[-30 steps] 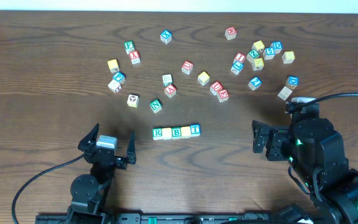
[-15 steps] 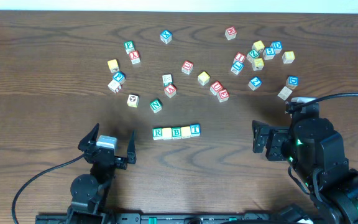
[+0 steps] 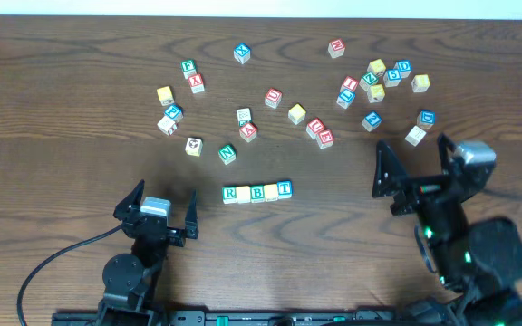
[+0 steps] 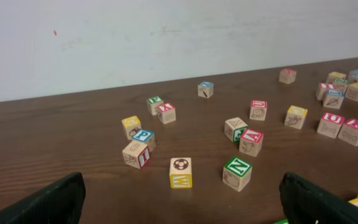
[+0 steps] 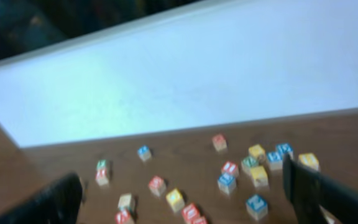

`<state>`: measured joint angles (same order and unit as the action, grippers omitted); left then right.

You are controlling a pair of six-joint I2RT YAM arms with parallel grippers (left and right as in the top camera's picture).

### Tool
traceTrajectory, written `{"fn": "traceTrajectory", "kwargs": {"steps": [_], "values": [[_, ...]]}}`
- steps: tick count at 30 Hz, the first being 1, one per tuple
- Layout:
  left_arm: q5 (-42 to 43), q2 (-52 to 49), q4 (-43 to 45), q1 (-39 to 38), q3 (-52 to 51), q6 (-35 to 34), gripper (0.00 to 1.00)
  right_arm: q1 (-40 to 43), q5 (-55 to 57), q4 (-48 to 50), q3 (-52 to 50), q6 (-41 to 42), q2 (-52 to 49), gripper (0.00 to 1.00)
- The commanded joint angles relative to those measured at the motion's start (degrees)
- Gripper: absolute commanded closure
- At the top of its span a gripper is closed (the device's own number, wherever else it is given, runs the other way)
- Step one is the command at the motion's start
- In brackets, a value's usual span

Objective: Spell out ROBOT

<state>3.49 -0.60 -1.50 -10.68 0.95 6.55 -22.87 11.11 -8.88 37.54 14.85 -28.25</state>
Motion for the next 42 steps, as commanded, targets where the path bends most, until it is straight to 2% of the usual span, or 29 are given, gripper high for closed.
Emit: {"fn": "traceTrajectory", "kwargs": {"steps": [1,4,7,13,17,23,28,42], "values": [[-0.1,0.4,-2.3,0.2,-0.7,1.1,0.02,1.5,-1.7,8.7,-10.9,-4.8,6.4,0.01],[-0.1,0.4,-2.3,0.2,-0.7,1.2,0.02,3.0,-3.0,17.2,-19.8,-8.2,12.3,0.01],[-0.1,0.4,-2.3,0.2,-0.7,1.1,0.02,5.2,-6.2,21.6,-26.6,-11.2,18.1,0.01],[-0.1,0.4,-2.3,0.2,-0.7,1.1,0.02,8.5,-6.8,22.3,-34.1,-13.9,27.1,0.01],[-0.1,0.4,-2.3,0.2,-0.7,1.1,0.02,11.6,-8.4,22.1,-37.3,-13.9,27.9,0.01],[-0.1,0.4,-2.3,0.2,-0.7,1.1,0.02,16.2,-9.7,15.4,-37.2,-13.9,27.9,0.01],[-0.1,0.4,-2.3,0.2,-0.7,1.2,0.02,18.1,-9.8,4.4,-37.2,-13.7,27.9,0.01],[-0.1,0.4,-2.3,0.2,-0.7,1.1,0.02,18.3,-10.4,4.6,-37.2,-15.3,27.9,0.01]]}}
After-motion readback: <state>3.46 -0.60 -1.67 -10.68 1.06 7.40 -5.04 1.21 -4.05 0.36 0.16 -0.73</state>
